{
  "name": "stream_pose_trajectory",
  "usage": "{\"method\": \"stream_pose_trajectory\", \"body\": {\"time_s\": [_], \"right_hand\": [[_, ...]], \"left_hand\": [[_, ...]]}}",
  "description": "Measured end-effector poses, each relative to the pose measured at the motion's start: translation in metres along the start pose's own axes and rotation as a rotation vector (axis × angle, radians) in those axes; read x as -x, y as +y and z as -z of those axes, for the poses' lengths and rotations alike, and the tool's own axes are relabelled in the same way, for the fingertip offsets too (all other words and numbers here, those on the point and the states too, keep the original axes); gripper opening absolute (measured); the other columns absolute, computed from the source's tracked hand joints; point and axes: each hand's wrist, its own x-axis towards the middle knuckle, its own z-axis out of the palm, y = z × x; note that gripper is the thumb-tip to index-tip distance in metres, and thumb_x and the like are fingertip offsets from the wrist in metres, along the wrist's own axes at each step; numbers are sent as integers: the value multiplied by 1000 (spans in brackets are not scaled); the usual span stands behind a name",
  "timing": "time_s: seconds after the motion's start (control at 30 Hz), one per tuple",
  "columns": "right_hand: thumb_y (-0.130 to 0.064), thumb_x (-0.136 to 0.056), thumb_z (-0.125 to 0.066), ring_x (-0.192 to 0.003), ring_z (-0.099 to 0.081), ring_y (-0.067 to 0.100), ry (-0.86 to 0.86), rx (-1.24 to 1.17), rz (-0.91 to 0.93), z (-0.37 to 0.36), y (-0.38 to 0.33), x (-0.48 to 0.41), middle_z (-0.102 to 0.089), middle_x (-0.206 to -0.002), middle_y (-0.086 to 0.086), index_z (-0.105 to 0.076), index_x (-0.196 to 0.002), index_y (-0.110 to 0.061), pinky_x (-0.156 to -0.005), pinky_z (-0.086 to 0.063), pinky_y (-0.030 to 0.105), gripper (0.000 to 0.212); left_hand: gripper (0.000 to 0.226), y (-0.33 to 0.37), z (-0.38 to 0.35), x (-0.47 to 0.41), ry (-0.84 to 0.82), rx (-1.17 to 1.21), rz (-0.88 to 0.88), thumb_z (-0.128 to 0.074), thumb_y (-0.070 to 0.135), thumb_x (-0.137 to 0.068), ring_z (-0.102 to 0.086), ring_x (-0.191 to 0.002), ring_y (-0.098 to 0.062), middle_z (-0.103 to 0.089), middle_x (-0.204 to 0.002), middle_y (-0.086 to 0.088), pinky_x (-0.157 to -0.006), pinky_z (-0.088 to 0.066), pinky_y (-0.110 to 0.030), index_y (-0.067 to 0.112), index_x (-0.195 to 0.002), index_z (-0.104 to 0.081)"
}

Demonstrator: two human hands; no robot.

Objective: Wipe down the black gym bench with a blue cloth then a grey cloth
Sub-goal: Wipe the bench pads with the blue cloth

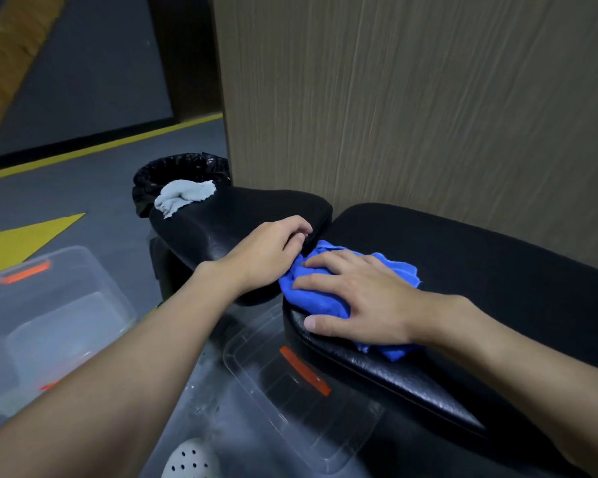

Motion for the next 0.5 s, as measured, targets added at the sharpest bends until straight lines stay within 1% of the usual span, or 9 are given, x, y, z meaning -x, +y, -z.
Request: {"method": "stream_pose_trajectory", "body": {"time_s": [0.1,0.13,0.2,0.27,0.33,0.4,0.43,0.5], "right_hand": [[-78,-80,-25,-140,-23,13,-9,13,-12,0,-8,23,-27,-153,-16,-39,-140,-49,-108,-28,43,68],[-77,-81,-25,-141,-22,13,-13,12,-16,1,-9,32,-25,-154,-16,-38,-140,-49,-108,-28,44,67],[-75,-83,-23,-143,-18,11,-16,8,-33,3,-8,54,-22,-156,-17,-37,-141,-48,-110,-27,43,65],[-73,-84,-19,-145,-13,10,-14,13,-70,5,-5,79,-19,-157,-16,-37,-141,-47,-111,-24,41,65],[-71,-85,-18,-146,-10,10,-5,19,-143,6,1,106,-17,-159,-15,-36,-141,-49,-113,-22,41,63],[-66,-91,-27,-148,-10,13,4,-4,-248,9,11,134,-14,-161,-9,-35,-143,-51,-115,-20,44,54],[-61,-95,-33,-148,-12,15,2,-11,-297,11,17,149,-15,-162,-4,-35,-143,-52,-116,-19,43,49],[-54,-99,-38,-147,-14,16,3,-10,-378,14,30,178,-19,-160,2,-34,-144,-53,-116,-18,40,45]], "left_hand": [[21,12,-6,17,1,27,14,-45,30,-94,-63,-89,-8,-69,-94,12,-84,-51,-39,34,-107,-61],[20,18,-9,22,-8,29,21,-46,32,-93,-63,-86,-8,-69,-90,12,-82,-52,-39,34,-105,-62],[21,35,-13,30,-39,11,19,-49,33,-91,-61,-82,-5,-67,-86,15,-79,-50,-34,34,-106,-64],[23,55,-20,35,-76,5,5,-49,34,-94,-59,-88,-3,-64,-91,20,-83,-46,-29,31,-112,-63],[26,78,-29,38,-119,-1,-28,-46,36,-96,-58,-99,-6,-63,-102,19,-91,-44,-30,29,-116,-61],[28,99,-41,39,-160,-35,-80,-43,39,-96,-57,-104,-9,-64,-110,14,-96,-44,-35,29,-116,-61],[29,111,-48,39,-182,-58,-106,-41,41,-96,-57,-106,-10,-63,-112,13,-97,-44,-37,30,-116,-60],[31,134,-66,38,-215,-103,-159,-38,42,-97,-56,-109,-11,-61,-116,11,-100,-42,-38,31,-118,-59]]}}
